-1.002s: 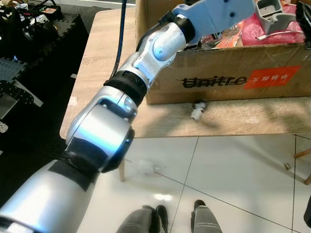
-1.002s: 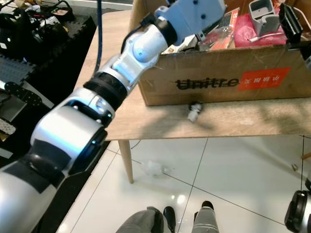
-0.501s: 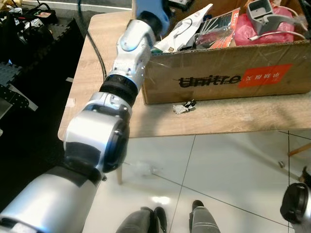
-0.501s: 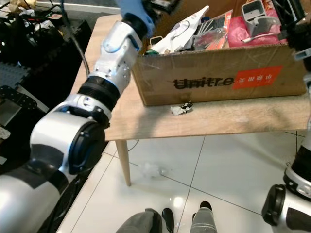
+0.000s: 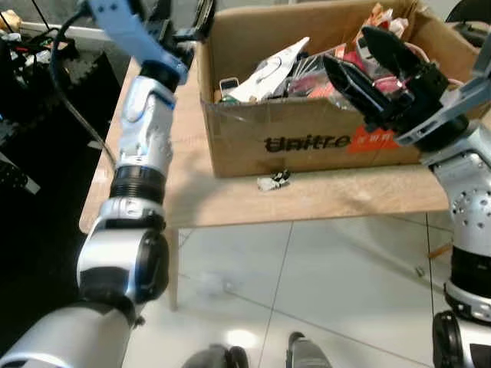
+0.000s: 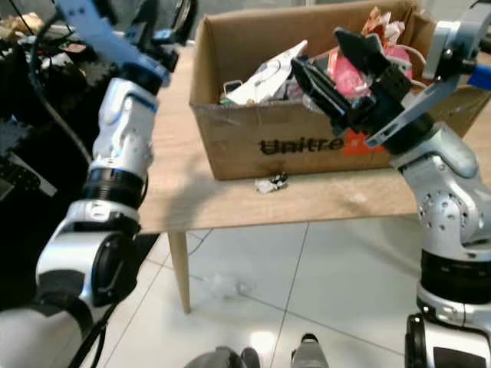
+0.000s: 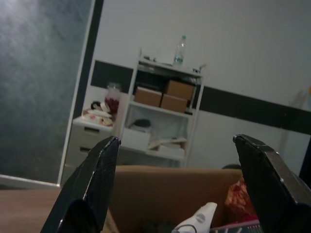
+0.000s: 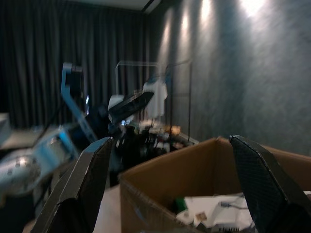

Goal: Picking trash to rubbish bin

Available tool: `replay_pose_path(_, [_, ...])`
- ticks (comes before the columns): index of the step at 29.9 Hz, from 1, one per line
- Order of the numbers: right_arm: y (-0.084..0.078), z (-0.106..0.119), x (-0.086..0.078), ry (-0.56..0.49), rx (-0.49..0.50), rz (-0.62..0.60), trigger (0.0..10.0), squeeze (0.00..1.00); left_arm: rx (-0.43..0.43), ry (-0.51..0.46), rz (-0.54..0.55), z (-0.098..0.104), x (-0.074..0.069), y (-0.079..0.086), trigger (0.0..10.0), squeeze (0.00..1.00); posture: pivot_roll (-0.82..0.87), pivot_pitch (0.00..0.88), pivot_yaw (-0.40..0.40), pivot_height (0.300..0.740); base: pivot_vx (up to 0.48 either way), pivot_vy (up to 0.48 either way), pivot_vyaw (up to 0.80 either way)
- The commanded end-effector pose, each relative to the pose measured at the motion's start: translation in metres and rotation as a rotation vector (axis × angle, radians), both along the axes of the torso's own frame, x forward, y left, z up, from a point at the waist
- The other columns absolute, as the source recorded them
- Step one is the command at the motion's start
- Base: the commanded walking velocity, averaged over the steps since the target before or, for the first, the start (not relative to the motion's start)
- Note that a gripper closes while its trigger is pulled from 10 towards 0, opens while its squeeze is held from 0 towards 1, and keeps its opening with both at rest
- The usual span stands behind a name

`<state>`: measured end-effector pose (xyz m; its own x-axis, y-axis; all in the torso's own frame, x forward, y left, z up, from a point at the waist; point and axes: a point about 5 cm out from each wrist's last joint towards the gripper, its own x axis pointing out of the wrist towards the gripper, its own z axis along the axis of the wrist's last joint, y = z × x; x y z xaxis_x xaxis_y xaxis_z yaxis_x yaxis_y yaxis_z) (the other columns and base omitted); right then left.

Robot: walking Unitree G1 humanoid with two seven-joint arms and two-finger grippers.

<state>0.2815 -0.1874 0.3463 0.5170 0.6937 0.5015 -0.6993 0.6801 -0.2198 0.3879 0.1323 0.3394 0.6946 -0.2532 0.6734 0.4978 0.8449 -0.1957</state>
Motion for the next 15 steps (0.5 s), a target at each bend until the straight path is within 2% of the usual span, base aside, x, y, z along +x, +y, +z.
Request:
replay_pose_path(1, [0.003, -0.004, -0.006, 0.011, -0.068, 0.024, 10.0, 0.00, 0.002, 0.002, 0.041, -0.002, -0.004, 0.015, 10.0, 0.00, -0.11, 0.096, 0.064, 0.740, 0.000, 0.000, 0.00])
replay_pose_path(2, [0.003, -0.004, -0.006, 0.011, -0.068, 0.024, 10.0, 0.00, 0.002, 0.002, 0.041, -0.002, -0.004, 0.015, 10.0, 0.00, -0.11, 0.096, 0.064, 0.740, 0.000, 0.000, 0.00])
replay_pose_path(5, [0.006, -0.028, -0.004, 0.118, -0.210, 0.004, 10.0, 0.00, 0.010, 0.017, 0.079, -0.010, -0.009, 0.026, 10.0, 0.00, -0.11, 0.095, 0.060, 0.740, 0.000, 0.000, 0.00])
replay_pose_path(7, [0.006, -0.034, -0.001, 0.147, -0.236, -0.015, 10.0, 0.00, 0.014, 0.019, 0.082, -0.011, -0.010, 0.028, 10.0, 0.00, -0.11, 0.096, 0.060, 0.740, 0.000, 0.000, 0.00])
replay_pose_path(9, [0.006, -0.038, 0.002, 0.170, -0.253, -0.042, 10.0, 0.00, 0.019, 0.019, 0.082, -0.012, -0.011, 0.028, 10.0, 0.00, -0.11, 0.097, 0.060, 0.740, 0.000, 0.000, 0.00])
replay_pose_path(10, [0.005, -0.048, 0.014, 0.235, -0.259, -0.128, 10.0, 0.00, 0.033, 0.016, 0.062, -0.013, -0.015, 0.025, 10.0, 0.00, -0.11, 0.103, 0.061, 0.740, 0.000, 0.000, 0.00])
replay_pose_path(11, [0.004, -0.053, 0.018, 0.263, -0.252, -0.156, 10.0, 0.00, 0.042, 0.016, 0.052, -0.013, -0.017, 0.024, 10.0, 0.00, -0.11, 0.106, 0.061, 0.740, 0.000, 0.000, 0.00])
replay_pose_path(15, [0.005, -0.064, 0.025, 0.318, -0.224, -0.199, 10.0, 0.00, 0.064, 0.010, 0.021, -0.013, -0.021, 0.017, 10.0, 0.00, -0.11, 0.113, 0.062, 0.740, 0.000, 0.000, 0.00])
